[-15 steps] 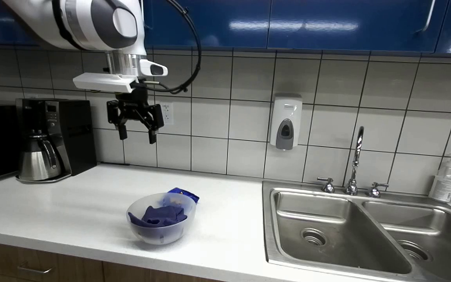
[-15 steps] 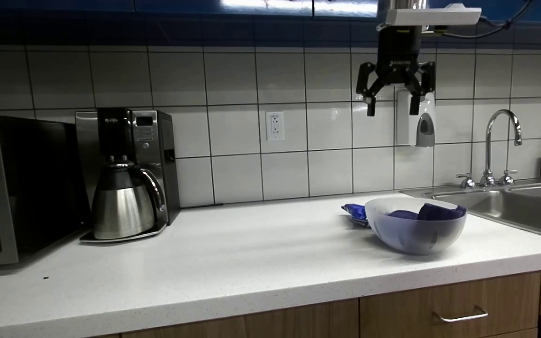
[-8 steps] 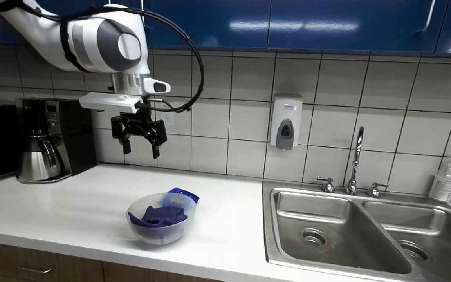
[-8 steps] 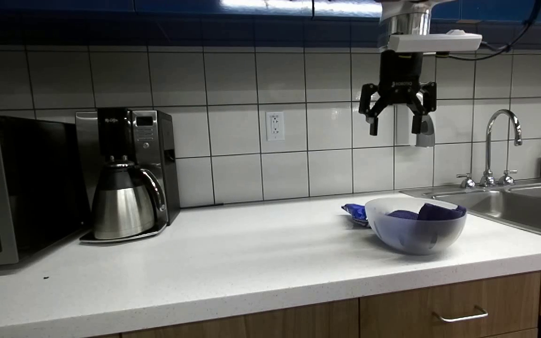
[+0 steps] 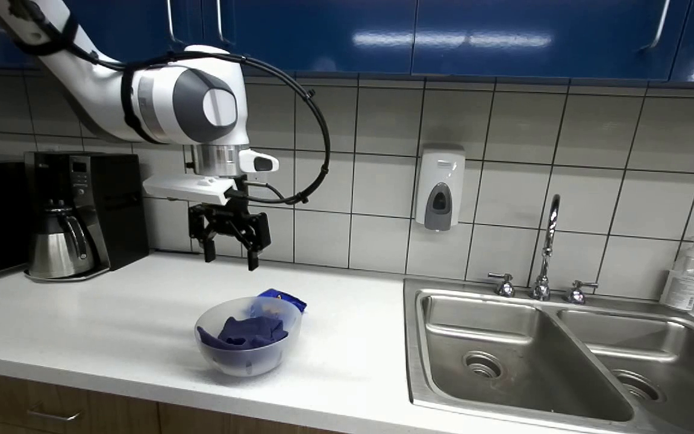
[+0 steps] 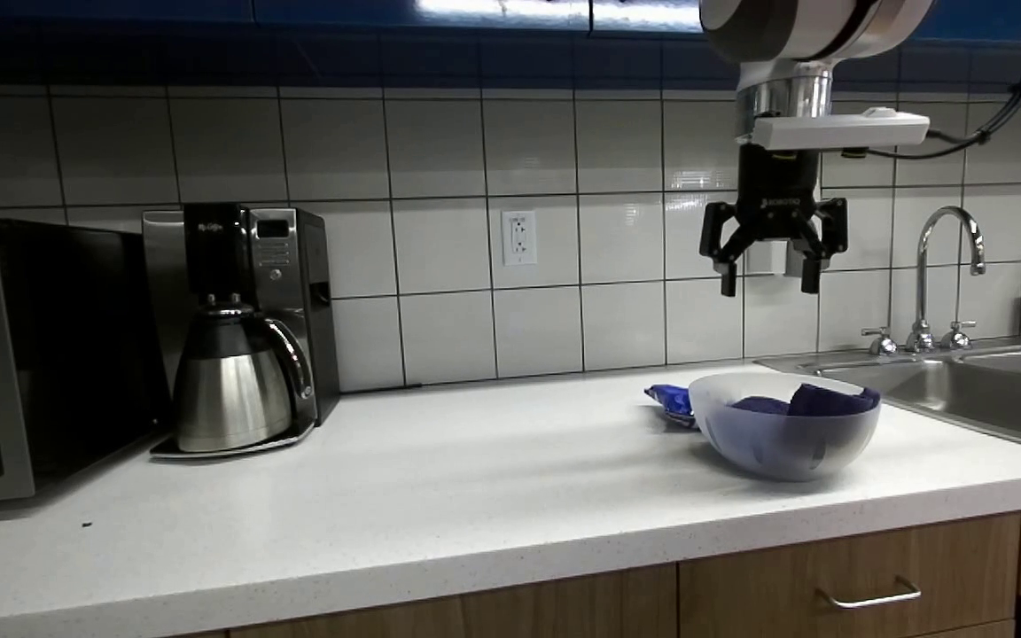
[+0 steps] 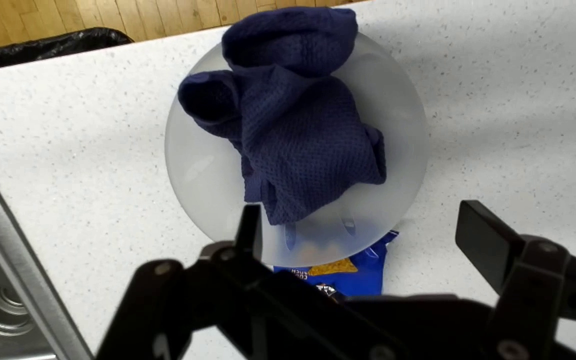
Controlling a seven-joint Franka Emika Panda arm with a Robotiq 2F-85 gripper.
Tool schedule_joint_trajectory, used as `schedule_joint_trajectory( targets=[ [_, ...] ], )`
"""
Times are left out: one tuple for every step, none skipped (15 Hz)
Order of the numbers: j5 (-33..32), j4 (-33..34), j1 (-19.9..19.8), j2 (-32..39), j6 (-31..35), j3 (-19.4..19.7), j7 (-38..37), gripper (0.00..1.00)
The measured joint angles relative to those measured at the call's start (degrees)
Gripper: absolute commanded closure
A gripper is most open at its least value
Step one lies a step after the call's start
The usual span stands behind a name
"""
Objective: Take the towel out of the bowl and place it on the counter top
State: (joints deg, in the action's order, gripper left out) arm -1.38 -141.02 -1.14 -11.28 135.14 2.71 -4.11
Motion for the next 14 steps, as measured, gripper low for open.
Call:
schedule_joint_trajectory(
  targets=[
    [0.0,-0.2,-0.1,0.5,0.1,0.3,0.1,0.0],
    [0.0,-0.4,-0.3,1.0,0.2,0.5,0.3,0.0],
    [0.0,-0.7,-0.4,1.5,0.5,0.7,0.6,0.0],
    [0.1,-1.2,-0.5,2.0,1.0,0.9,1.0,0.0],
    [0.1,-1.7,-0.5,2.4,1.7,1.1,1.4,0.0],
    [0.1,-2.2,-0.5,2.8,2.5,1.3,1.8,0.0],
    [0.1,-2.7,-0.5,3.2,3.4,1.3,2.1,0.0],
    [0.1,-3.2,-0.5,3.5,4.4,1.4,2.6,0.0],
    [0.1,-3.7,-0.5,3.9,5.4,1.4,3.0,0.0],
    [0.1,-4.2,-0.5,4.3,6.4,1.5,3.5,0.0],
    [0.1,-4.5,-0.5,4.8,7.3,1.5,3.9,0.0],
    [0.1,-4.8,-0.5,5.2,8.1,1.6,4.4,0.0],
    [0.1,-5.0,-0.5,5.8,8.8,1.7,5.0,0.0],
    [0.0,-5.0,-0.5,6.4,9.2,1.7,5.5,0.0]
  ],
)
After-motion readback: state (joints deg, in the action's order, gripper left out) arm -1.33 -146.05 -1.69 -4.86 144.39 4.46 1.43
